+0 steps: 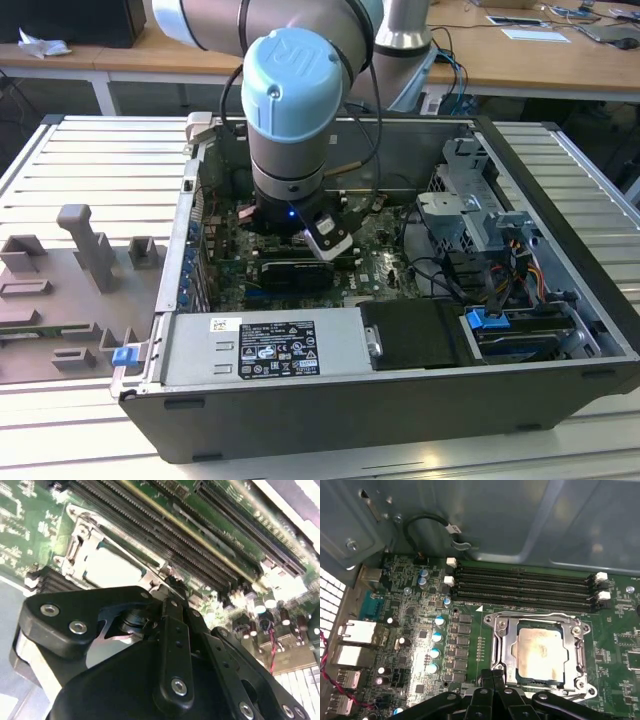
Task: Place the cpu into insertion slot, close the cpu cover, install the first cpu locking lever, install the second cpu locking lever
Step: 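Install the second cpu locking lever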
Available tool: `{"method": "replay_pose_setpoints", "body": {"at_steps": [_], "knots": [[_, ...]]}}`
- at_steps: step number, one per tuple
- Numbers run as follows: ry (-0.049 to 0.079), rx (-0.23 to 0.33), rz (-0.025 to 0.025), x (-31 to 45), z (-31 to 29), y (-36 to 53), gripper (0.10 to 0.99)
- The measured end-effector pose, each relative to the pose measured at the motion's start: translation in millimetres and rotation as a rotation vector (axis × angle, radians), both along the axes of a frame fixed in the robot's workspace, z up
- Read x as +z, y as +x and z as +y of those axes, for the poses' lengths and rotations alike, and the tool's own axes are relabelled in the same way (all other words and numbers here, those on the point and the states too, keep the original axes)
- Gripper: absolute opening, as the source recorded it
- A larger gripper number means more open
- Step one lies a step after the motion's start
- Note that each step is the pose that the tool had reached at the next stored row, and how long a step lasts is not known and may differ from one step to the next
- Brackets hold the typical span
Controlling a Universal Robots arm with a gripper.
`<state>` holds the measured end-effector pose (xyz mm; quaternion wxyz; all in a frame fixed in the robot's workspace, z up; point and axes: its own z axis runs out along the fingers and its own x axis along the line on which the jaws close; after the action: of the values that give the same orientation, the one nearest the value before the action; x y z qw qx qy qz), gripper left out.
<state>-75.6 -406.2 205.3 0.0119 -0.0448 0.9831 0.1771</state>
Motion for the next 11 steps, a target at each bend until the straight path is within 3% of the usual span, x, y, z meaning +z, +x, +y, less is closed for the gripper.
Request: {"method": "replay_pose_setpoints", "body": {"at_steps": [3, 11], "knots": [[0.000, 0.000, 0.0001, 12.3, 0.0, 0.0, 0.106], [0.001, 0.000, 0.0001, 26.5, 0.0, 0.0, 0.106]]}}
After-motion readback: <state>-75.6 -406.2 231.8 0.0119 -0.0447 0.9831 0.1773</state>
